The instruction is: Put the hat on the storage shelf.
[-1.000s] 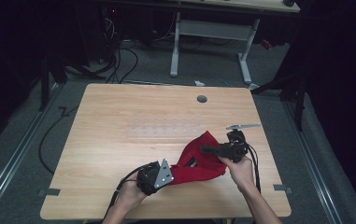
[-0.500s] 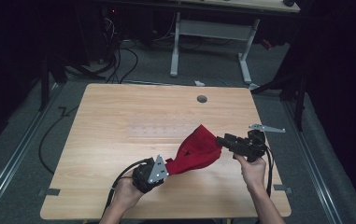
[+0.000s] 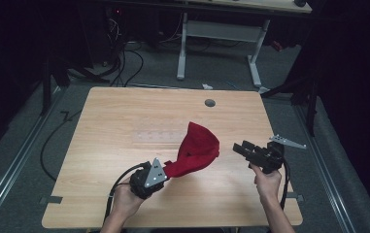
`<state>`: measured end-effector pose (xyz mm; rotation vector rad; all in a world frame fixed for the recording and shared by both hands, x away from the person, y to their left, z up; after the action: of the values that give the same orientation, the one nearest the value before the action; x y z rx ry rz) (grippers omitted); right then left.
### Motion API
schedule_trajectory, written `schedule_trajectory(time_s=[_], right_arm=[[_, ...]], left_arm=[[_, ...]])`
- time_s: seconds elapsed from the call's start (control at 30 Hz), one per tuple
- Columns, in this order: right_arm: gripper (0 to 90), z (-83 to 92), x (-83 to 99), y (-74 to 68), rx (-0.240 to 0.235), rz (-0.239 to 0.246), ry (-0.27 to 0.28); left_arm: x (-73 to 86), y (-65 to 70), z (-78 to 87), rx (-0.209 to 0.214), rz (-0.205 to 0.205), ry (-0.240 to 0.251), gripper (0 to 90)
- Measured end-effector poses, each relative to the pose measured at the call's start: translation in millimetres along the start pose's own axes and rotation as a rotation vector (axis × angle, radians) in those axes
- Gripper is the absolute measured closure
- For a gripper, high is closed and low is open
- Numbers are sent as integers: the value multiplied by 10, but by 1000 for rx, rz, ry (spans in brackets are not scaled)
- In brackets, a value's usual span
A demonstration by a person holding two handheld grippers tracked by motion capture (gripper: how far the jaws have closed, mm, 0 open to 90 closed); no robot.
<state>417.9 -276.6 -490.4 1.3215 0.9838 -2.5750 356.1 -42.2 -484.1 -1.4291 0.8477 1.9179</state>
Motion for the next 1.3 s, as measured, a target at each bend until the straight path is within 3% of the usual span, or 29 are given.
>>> schedule_trajectory(time_s=[0.23, 0.43, 0.5, 0.67, 0.8, 0.97, 1.07, 1.3], right_arm=[[376, -230, 420, 464, 256, 119, -108], [386, -290, 535, 604, 365, 201, -138], [386, -298, 549, 621, 375, 205, -145], [383, -325, 613, 681, 423, 235, -173], [375, -359, 663, 715, 449, 265, -194], [370, -359, 662, 729, 447, 256, -182], [369, -360, 661, 730, 449, 257, -181], [369, -359, 662, 731, 451, 256, -181]], left_arm=[[-86, -207, 36, -36, 102, 50, 856], [-224, -444, 104, -59, 208, 99, 856], [-241, -473, 109, -64, 215, 105, 855], [-377, -700, 143, -105, 281, 150, 856], [-434, -819, 160, -131, 295, 161, 856], [-529, -904, 175, -143, 311, 185, 856], [-649, -981, 218, -150, 337, 227, 856], [-806, -1157, 282, -184, 347, 265, 856]])
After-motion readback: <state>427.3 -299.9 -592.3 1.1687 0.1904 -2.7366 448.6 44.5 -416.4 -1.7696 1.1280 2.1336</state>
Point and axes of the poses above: each handheld gripper's, and its own axes: z roughly backward along the jaws, x roughly out of its underside, y roughly to its right, the point moved 9 cm from there along -z, roughly forward along the jaws, and after that the axes turned 6 degrees about -z, right-handed, at the moved point
